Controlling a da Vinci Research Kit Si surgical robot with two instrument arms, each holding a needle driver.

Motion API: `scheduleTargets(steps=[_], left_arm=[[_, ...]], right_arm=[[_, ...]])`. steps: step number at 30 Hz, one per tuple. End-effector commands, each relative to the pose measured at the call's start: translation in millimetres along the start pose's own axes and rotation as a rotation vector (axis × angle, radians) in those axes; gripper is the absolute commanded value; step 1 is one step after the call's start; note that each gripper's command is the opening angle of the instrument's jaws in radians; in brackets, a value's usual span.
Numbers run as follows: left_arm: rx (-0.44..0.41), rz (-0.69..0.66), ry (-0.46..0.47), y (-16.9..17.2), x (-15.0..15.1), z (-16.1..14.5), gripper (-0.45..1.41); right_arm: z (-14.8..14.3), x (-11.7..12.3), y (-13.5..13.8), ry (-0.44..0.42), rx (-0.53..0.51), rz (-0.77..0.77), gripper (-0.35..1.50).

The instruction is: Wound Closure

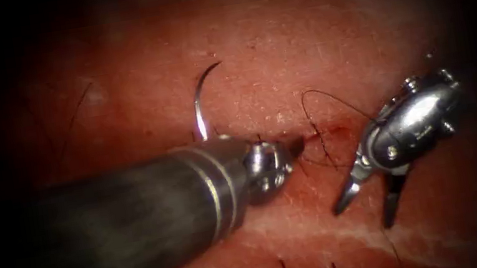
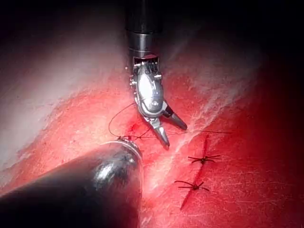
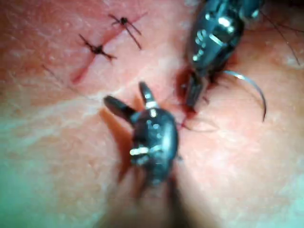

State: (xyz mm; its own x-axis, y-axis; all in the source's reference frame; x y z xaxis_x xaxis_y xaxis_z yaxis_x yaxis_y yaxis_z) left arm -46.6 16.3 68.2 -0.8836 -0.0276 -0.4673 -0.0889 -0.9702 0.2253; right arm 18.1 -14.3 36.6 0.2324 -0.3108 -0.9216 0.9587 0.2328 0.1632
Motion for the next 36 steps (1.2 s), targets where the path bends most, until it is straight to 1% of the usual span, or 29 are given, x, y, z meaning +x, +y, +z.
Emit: scheduleTargets(steps=[1,3,6,11,13,14,15,16,17,20,22,24,26,29,32,36], left_arm=[[-0.002,-0.001,0.0,0.6,0.3,1.0,-0.45],[-0.001,0.001,-0.001,0.8,0.1,0.8,-0.45],[0.0,0.004,-0.004,1.0,-0.5,0.4,-0.45],[-0.002,0.005,-0.007,1.0,-0.5,0.3,-0.45],[-0.002,0.005,-0.007,1.0,-0.5,0.3,-0.45],[-0.002,0.005,-0.007,1.0,-0.5,0.3,-0.45],[-0.002,0.005,-0.007,1.0,-0.5,0.3,-0.45],[-0.002,0.005,-0.007,1.0,-0.6,0.3,-0.45],[-0.002,0.005,-0.007,1.0,-0.6,0.3,-0.45],[-0.002,0.006,-0.007,1.1,-0.6,0.3,-0.45],[-0.004,0.007,-0.009,1.2,-0.6,0.4,-0.45],[-0.005,0.008,-0.011,1.4,-0.7,0.4,-0.45],[-0.006,0.012,-0.012,2.0,-1.1,0.1,-0.45],[-0.011,0.018,-0.017,2.8,-1.4,-0.1,-0.45],[-0.025,-0.008,-0.026,3.9,-1.8,-0.2,-0.45],[-0.029,-0.009,-0.034,5.7,-2.0,-0.8,-0.45]], right_arm=[[2.0,-0.5,-0.4,0.005,0.012,-0.004,0.78],[3.0,-1.1,-1.4,-0.003,0.029,-0.014,0.73],[4.3,-2.2,-2.9,-0.015,0.042,-0.029,0.73],[5.1,-2.7,-3.2,-0.024,0.043,-0.034,0.71],[5.5,-2.8,-3.1,-0.027,0.043,-0.035,0.56],[5.6,-2.8,-3.1,-0.027,0.043,-0.036,0.52],[5.6,-2.9,-3.0,-0.028,0.043,-0.037,0.39],[5.5,-3.2,-2.9,-0.034,0.047,-0.039,-0.08],[5.3,-3.5,-2.6,-0.048,0.06,-0.032,-0.35],[5.1,-3.6,-1.9,-0.064,0.072,-0.003,-0.35],[4.9,-3.5,-1.5,-0.069,0.057,-0.001,-0.35],[4.5,-3.1,-1.0,-0.049,0.028,-0.003,-0.35],[2.9,-2.3,-0.4,0.017,-0.048,0.012,-0.35],[1.1,-1.9,-0.2,0.096,-0.121,0.044,-0.35],[-0.6,-1.6,-0.1,0.163,-0.181,0.096,-0.35],[-2.1,-1.7,0.1,0.255,-0.247,0.177,-0.35]])
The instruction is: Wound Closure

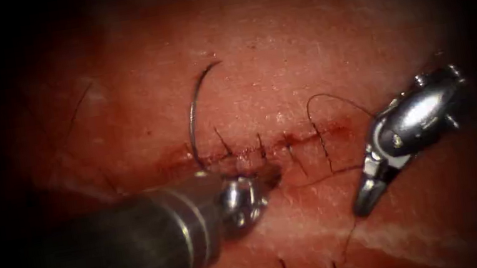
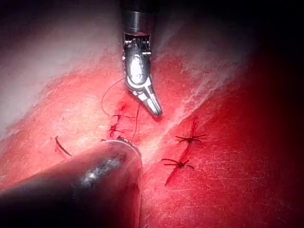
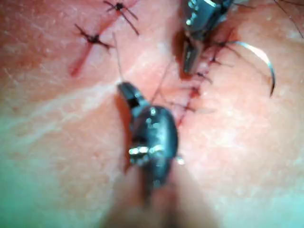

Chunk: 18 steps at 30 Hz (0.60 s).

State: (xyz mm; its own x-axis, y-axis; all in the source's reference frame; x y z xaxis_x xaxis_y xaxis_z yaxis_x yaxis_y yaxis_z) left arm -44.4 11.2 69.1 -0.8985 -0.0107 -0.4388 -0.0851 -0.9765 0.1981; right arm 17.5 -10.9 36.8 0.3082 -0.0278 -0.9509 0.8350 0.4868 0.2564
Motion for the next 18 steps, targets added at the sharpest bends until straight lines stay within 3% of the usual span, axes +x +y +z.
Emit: scheduleTargets(steps=[1,6,18], left_arm=[[-0.006,0.002,-0.001,1.1,0.4,0.5,-0.45],[-0.014,0.011,0.002,3.6,1.4,-1.2,-0.45],[-0.038,0.04,0.027,8.7,3.6,-5.4,-0.45]], right_arm=[[0.5,-0.5,-0.1,0.026,-0.014,0.03,-0.35],[-1.5,-0.5,1.4,0.108,-0.121,0.195,-0.35],[-5.5,-2.4,4.1,0.103,-0.319,0.446,-0.35]])
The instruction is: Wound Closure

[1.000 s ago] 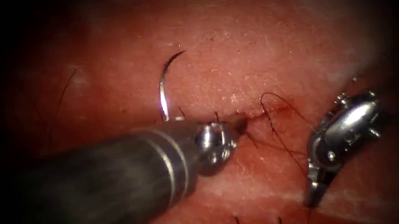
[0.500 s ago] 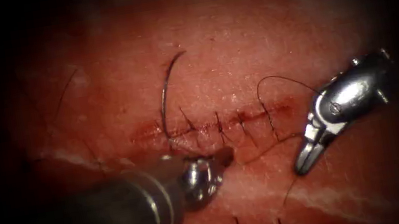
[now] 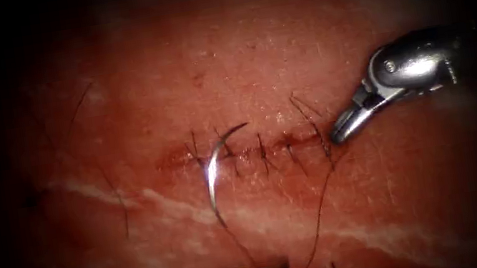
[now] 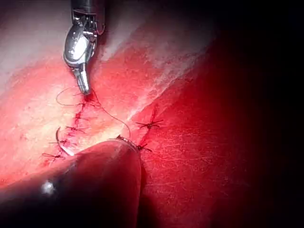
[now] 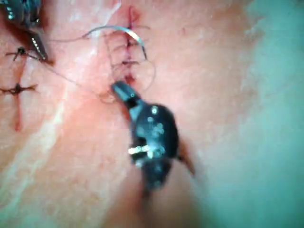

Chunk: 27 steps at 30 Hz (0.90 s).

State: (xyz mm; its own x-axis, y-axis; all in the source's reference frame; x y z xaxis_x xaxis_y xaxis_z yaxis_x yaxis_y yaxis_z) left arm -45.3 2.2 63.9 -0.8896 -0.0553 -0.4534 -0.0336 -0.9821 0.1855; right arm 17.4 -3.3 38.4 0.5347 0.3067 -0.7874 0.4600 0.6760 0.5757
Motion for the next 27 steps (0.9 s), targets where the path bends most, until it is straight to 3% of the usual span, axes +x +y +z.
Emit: scheduleTargets(steps=[1,10,21,27], left_arm=[[-0.004,0.0,0.005,1.0,0.6,0.5,-0.45],[-0.01,0.009,0.02,2.3,1.5,-1.7,-0.45],[-0.027,0.0,0.036,6.0,-1.8,-6.4,-0.45],[-0.025,-0.008,0.037,7.0,-2.8,-7.2,-0.45]], right_arm=[[0.7,-1.0,0.5,0.0,-0.019,0.041,-0.35],[-0.5,-2.1,2.8,-0.012,-0.134,0.188,-0.35],[-1.6,-2.7,4.5,-0.114,-0.322,0.253,-0.35],[-1.8,-2.7,4.5,-0.06,-0.399,0.333,-0.35]])
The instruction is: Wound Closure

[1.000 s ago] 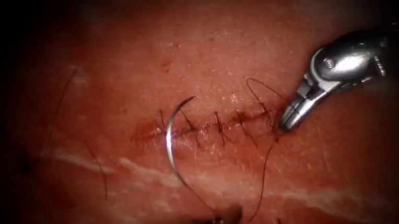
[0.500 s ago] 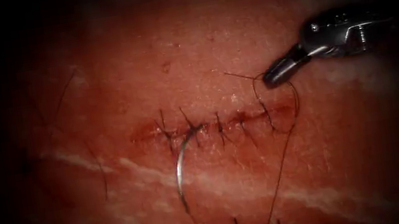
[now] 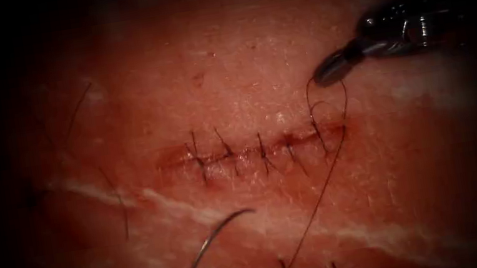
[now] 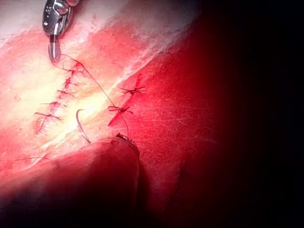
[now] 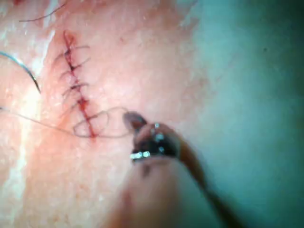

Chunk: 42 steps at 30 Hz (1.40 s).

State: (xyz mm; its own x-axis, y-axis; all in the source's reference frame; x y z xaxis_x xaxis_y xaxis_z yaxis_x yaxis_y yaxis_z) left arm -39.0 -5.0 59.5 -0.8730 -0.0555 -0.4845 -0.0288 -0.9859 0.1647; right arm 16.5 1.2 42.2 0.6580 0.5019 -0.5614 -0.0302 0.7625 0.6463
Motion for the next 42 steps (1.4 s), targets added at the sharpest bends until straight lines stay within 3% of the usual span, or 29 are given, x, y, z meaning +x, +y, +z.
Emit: scheduleTargets(steps=[1,3,9,16,25,36,42], left_arm=[[-0.004,-0.008,0.003,0.9,0.3,0.8,-0.45],[-0.004,-0.007,0.003,1.0,0.3,0.7,-0.45],[-0.003,-0.011,0.003,1.3,0.5,0.5,-0.45],[-0.004,-0.01,0.002,2.2,0.3,-0.7,-0.45],[-0.022,0.015,-0.017,5.5,-0.5,-1.1,-0.45],[-0.037,0.022,-0.002,7.6,0.2,-2.1,-0.45],[-0.078,0.064,0.009,10.2,0.7,-2.1,-0.45]], right_arm=[[0.9,-0.6,-0.4,0.027,-0.012,0.048,-0.35],[1.0,-0.6,-0.5,0.048,-0.027,0.09,-0.35],[1.3,-0.8,-1.8,0.233,-0.062,0.364,-0.35],[1.5,-0.3,-3.2,0.345,-0.035,0.47,-0.35],[0.7,0.9,-2.4,0.384,-0.038,0.503,-0.35],[0.6,0.6,0.5,0.384,-0.081,0.526,-0.35],[0.8,0.3,0.7,0.379,-0.083,0.523,-0.35]])
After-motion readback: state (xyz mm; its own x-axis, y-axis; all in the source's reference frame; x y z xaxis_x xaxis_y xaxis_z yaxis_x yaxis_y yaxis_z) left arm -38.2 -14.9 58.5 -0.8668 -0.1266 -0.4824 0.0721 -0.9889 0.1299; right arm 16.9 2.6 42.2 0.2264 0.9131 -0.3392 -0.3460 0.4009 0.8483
